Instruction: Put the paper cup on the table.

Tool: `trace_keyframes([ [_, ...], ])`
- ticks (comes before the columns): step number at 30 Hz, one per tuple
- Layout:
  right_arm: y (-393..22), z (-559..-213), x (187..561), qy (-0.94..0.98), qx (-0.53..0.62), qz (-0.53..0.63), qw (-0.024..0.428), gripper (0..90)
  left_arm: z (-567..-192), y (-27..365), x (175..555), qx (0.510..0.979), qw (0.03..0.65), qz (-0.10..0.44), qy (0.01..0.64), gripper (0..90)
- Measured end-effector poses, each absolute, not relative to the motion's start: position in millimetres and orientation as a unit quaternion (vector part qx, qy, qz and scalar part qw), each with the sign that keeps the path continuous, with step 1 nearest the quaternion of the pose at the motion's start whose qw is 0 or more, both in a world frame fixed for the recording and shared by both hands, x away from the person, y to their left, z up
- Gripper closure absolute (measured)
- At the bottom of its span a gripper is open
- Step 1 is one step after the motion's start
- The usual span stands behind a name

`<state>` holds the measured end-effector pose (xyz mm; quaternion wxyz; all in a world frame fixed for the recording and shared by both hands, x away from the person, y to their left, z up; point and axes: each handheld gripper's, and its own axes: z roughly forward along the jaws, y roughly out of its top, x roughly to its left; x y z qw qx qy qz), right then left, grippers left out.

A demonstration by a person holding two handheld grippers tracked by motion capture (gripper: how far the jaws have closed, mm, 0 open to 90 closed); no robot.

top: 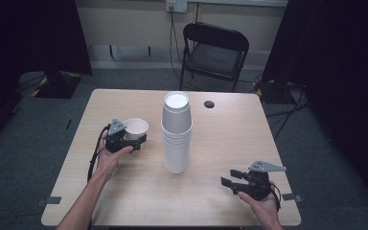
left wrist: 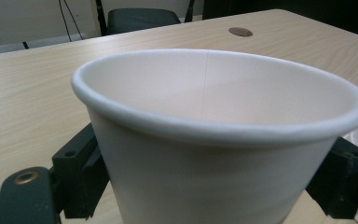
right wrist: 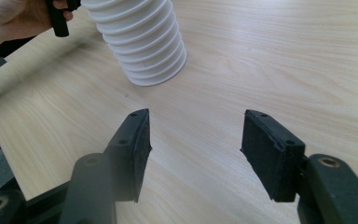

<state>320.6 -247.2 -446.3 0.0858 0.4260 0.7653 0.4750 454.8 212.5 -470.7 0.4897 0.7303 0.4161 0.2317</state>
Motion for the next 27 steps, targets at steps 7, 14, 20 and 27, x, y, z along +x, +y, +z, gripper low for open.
trace_keyframes([
  [7, -245.3, -448.1, 322.2, 0.768, 0.423, 0.475, 0.081, 43.8, -478.3, 217.8, 458.1, 0.734, 0.480, 0.229, 0.423, 14.0],
  [14, -246.7, -448.3, 321.1, 0.767, 0.423, 0.475, 0.082, 45.0, -480.9, 224.2, 452.4, 0.735, 0.476, 0.225, 0.427, 13.7],
  [20, -246.0, -448.0, 320.4, 0.768, 0.420, 0.476, 0.082, 46.5, -483.5, 232.6, 445.7, 0.739, 0.461, 0.225, 0.437, 13.8],
  [27, -243.0, -448.0, 320.0, 0.771, 0.417, 0.475, 0.081, 47.1, -486.1, 230.5, 447.2, 0.740, 0.458, 0.219, 0.443, 13.8],
])
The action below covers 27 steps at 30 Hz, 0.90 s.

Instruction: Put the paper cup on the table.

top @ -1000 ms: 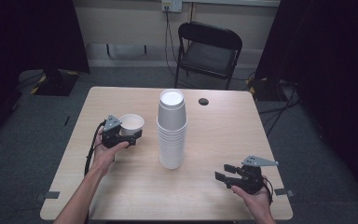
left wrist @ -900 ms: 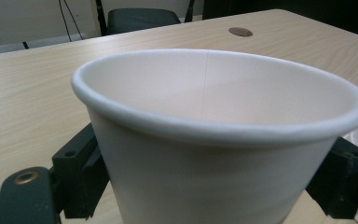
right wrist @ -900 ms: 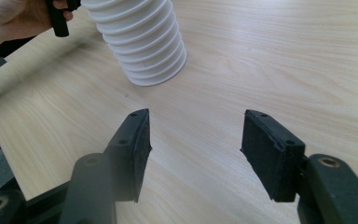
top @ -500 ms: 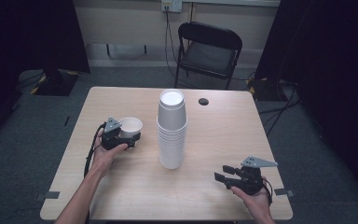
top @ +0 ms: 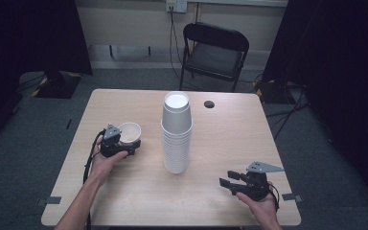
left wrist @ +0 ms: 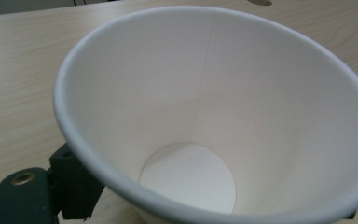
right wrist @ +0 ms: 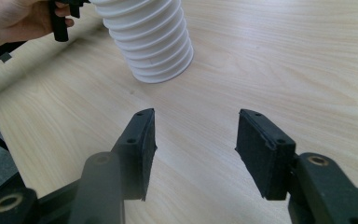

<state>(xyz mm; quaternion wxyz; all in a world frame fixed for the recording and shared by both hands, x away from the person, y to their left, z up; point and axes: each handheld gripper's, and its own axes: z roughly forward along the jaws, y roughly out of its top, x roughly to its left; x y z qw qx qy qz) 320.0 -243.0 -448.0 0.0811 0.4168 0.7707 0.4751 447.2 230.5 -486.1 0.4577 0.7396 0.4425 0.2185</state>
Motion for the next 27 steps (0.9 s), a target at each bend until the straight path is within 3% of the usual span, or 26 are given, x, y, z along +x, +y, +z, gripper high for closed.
trace_keyframes([
  [19, -244.8, -445.9, 318.4, 0.768, 0.415, 0.480, 0.081, 46.9, -490.8, 231.4, 444.9, 0.761, 0.428, 0.194, 0.448, 15.5],
  [27, -244.2, -446.0, 319.0, 0.768, 0.416, 0.480, 0.081, 46.8, -488.3, 234.1, 434.0, 0.757, 0.426, 0.213, 0.448, 15.6],
])
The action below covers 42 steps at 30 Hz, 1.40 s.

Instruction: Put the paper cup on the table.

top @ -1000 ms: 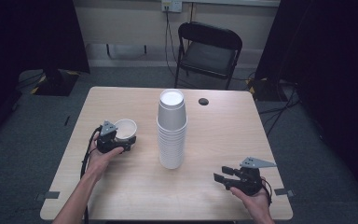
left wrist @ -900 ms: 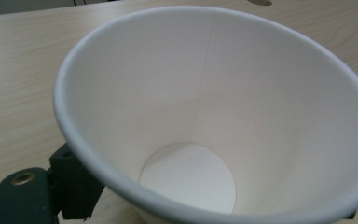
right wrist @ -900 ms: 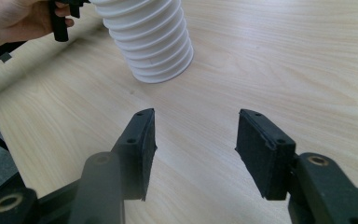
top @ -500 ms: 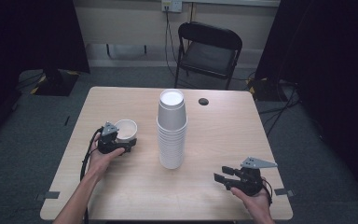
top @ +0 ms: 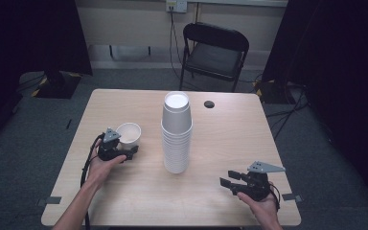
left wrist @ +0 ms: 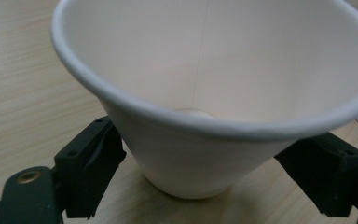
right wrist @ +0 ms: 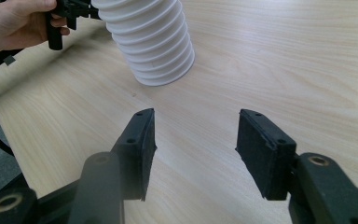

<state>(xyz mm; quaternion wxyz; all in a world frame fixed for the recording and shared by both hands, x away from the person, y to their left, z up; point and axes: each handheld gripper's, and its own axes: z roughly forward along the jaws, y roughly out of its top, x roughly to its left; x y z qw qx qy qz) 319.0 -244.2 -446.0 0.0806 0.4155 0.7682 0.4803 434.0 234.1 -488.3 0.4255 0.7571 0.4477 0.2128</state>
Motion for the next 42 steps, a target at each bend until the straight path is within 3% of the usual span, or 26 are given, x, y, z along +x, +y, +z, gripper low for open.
trace_keyframes([
  [16, -246.2, -445.9, 320.8, 0.765, 0.421, 0.481, 0.085, 40.6, -471.3, 248.0, 406.8, 0.748, 0.436, 0.194, 0.462, 15.5],
  [42, -251.2, -446.2, 323.4, 0.756, 0.442, 0.474, 0.097, 35.6, -443.9, 248.8, 326.5, 0.747, 0.441, 0.196, 0.457, 15.5],
])
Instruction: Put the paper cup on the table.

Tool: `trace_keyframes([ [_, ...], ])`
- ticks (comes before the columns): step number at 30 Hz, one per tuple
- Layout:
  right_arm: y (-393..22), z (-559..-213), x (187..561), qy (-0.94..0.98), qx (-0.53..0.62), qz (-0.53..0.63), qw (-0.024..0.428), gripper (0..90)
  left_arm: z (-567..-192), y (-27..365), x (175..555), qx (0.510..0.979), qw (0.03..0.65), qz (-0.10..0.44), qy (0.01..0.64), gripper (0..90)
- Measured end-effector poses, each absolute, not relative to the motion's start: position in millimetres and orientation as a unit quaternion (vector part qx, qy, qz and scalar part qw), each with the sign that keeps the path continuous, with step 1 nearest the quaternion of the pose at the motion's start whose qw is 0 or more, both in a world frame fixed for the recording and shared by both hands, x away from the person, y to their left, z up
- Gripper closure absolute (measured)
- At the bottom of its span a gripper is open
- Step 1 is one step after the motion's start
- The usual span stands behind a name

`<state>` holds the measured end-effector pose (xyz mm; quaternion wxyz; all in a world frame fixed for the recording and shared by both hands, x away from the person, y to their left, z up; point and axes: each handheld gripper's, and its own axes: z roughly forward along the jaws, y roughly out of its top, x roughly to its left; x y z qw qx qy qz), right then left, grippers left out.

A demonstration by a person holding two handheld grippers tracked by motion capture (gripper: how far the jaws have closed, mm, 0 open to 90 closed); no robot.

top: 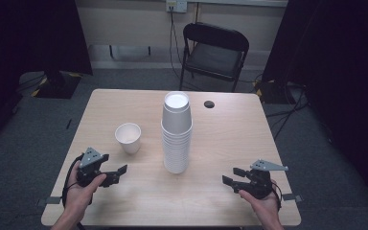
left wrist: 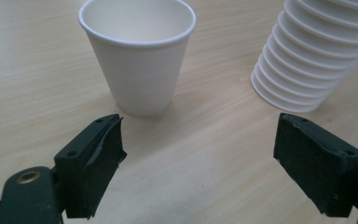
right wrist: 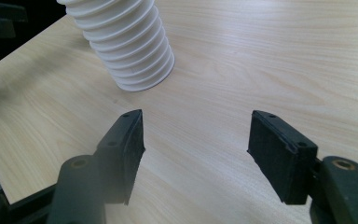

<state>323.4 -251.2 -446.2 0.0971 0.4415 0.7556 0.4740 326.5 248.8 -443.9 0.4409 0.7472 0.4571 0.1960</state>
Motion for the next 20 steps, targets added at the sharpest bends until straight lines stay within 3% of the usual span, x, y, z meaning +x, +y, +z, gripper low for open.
trace_keyframes([
  [10, -258.3, -447.0, 323.7, 0.750, 0.452, 0.472, 0.105, 33.9, -447.2, 251.7, 293.7, 0.761, 0.438, 0.183, 0.441, 15.6],
  [20, -267.1, -456.1, 325.8, 0.746, 0.470, 0.457, 0.121, 30.6, -459.6, 261.1, 285.9, 0.764, 0.442, 0.176, 0.435, 16.2],
])
